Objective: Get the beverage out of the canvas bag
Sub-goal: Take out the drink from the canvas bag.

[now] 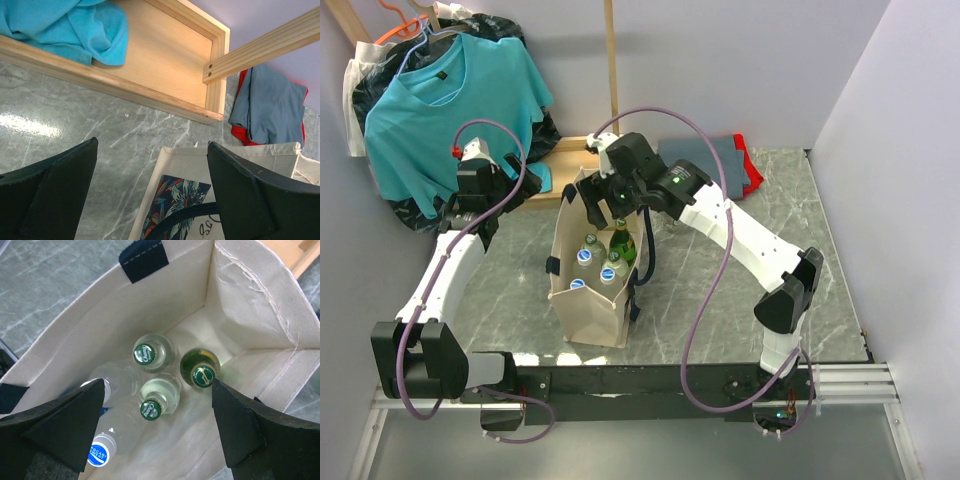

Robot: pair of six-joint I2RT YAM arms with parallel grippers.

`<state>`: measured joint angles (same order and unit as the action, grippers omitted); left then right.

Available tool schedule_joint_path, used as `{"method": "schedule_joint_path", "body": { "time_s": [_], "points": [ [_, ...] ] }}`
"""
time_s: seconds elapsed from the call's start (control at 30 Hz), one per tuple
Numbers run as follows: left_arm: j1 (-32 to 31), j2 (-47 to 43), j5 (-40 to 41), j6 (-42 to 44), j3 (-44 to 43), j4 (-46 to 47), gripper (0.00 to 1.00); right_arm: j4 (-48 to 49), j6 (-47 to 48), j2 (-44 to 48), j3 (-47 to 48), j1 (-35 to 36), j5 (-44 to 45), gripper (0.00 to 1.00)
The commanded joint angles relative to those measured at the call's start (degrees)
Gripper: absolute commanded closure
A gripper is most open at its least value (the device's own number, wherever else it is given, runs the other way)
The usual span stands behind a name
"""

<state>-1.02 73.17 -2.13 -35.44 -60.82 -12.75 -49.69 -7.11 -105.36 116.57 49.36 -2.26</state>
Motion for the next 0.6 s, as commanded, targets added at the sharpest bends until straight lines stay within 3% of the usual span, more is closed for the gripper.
{"method": "schedule_joint_path", "body": {
  "time_s": [0.0, 0.57],
  "points": [
    [-0.3, -0.13, -0.24, -0.59, -0.36, 2.21, 0.04, -1.54, -0.45, -0.55, -0.21, 0.65, 1.65, 0.07],
    [-0.39, 0.49, -0.33, -0.86, -0.27, 2.47, 0.04, -4.97, -0.79, -3.71, -0.91, 1.0, 7.44, 0.09]
  ]
}}
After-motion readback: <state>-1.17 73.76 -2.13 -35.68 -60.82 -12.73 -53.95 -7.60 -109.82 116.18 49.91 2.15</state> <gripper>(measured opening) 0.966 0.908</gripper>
